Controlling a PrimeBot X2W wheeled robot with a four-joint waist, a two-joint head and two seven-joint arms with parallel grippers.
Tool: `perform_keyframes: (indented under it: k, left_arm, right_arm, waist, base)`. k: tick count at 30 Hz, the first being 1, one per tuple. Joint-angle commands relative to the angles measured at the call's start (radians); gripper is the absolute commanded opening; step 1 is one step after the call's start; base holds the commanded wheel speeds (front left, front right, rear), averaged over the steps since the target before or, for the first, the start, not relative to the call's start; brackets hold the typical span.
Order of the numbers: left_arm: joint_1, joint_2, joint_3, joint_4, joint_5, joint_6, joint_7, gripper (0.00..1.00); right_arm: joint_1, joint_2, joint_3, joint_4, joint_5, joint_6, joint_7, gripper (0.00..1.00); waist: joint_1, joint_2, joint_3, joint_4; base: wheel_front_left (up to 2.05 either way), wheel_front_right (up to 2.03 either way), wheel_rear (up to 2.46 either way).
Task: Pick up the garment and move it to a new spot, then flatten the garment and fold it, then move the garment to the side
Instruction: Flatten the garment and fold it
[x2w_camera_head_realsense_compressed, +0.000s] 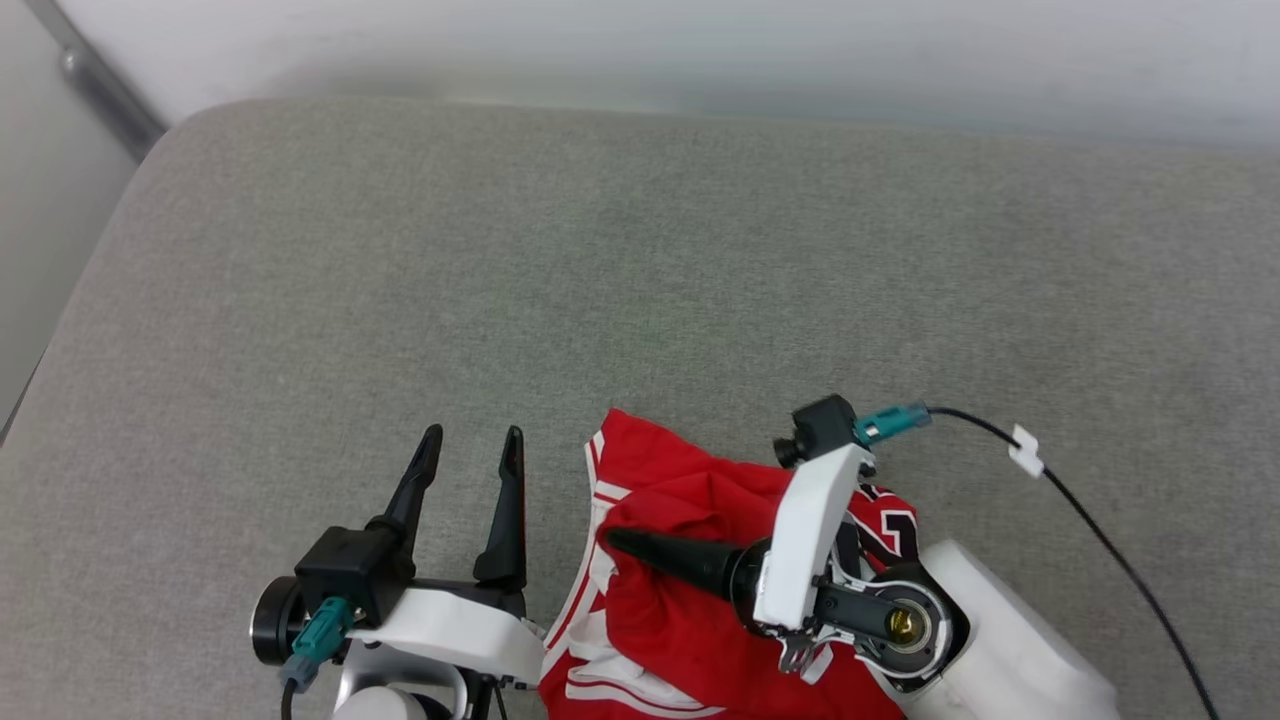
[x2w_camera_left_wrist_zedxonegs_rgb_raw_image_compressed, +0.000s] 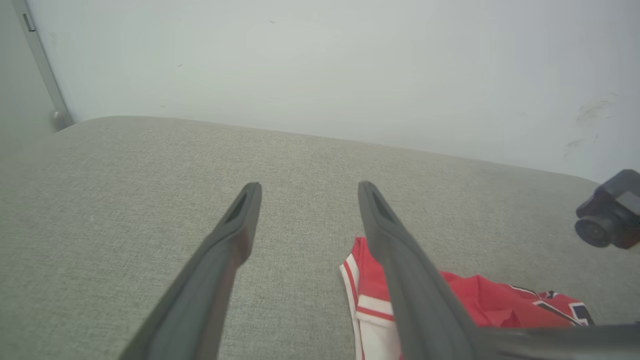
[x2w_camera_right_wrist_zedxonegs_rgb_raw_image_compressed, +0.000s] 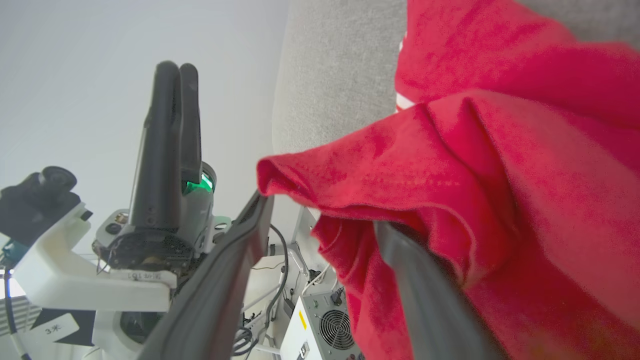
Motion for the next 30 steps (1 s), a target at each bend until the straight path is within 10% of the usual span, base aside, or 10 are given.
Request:
perform_keyframes:
  k: [1,11,20,30]
  left_arm:
    - [0.002,0.001,0.006,0.001,0.007,-0.004,-0.005,1.0]
    - [0.045,0.018,0.034,0.009,0.011,0.009,-0.004,1.0]
    - [0.073,0.046,0.067,-0.003,0.008,0.026,-0.004,1.0]
    - [0.107,0.066,0.106,-0.018,0.019,0.039,-0.003,1.0]
  right_arm:
    - [-0.021,-0.013,0.02,-0.024,-0.029,0.0,-0.012,1.0]
    - [-0.048,-0.188,0.134,-0.127,-0.423,0.0,-0.233,1.0]
    - [0.067,-0.234,-0.167,-0.032,-0.751,0.0,-0.472,1.0]
    - [0.256,-0.133,-0.525,-0.24,-0.996,0.0,-0.635,1.0]
  waist:
    - [-0.0001,0.0,-0.011,-0.012]
    - [-0.0001,0.0,-0.074,-0.082]
    - [-0.0001,0.0,-0.102,-0.15]
    - [-0.0001,0.0,-0.141,-0.183]
  base:
    - [0.0,0.0,0.0]
    - [0.0,0.0,0.0]
    - [0.0,0.0,0.0]
    - [0.0,0.0,0.0]
